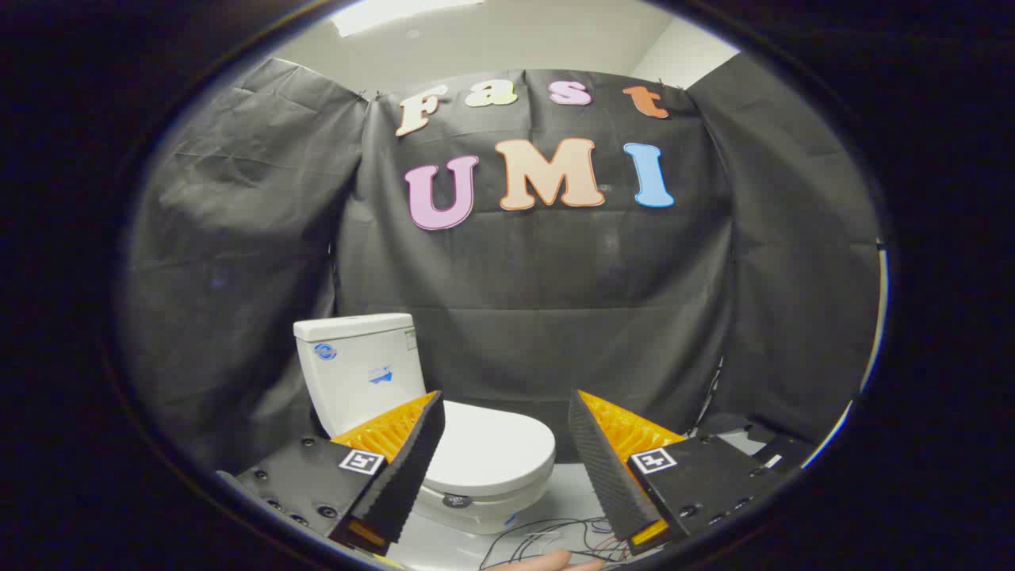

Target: Open the toilet lid.

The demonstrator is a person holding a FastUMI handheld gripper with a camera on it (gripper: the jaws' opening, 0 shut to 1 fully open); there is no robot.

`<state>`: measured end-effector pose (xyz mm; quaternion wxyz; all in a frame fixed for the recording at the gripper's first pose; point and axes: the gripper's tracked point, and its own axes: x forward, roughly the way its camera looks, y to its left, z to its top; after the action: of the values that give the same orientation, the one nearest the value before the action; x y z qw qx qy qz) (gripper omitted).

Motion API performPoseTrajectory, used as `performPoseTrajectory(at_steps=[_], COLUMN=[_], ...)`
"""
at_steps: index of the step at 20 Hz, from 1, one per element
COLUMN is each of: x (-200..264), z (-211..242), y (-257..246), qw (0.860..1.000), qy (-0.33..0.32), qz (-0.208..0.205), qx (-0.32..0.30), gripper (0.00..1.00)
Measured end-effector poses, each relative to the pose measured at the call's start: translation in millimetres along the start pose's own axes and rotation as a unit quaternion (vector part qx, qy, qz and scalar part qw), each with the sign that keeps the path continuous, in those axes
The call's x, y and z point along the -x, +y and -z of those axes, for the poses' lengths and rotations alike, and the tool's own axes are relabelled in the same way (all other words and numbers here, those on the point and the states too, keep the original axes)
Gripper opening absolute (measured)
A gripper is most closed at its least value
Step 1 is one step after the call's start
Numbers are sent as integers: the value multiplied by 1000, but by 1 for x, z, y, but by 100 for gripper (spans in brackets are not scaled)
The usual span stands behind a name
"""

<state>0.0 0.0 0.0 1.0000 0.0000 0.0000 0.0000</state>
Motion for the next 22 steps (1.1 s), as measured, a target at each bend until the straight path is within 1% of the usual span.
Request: performPoseTrajectory(at_steps=[22], x=[-4], z=[0], y=[1], qw=[1000], qy=[-2], qz=[2], qx=[-1], gripper=[97])
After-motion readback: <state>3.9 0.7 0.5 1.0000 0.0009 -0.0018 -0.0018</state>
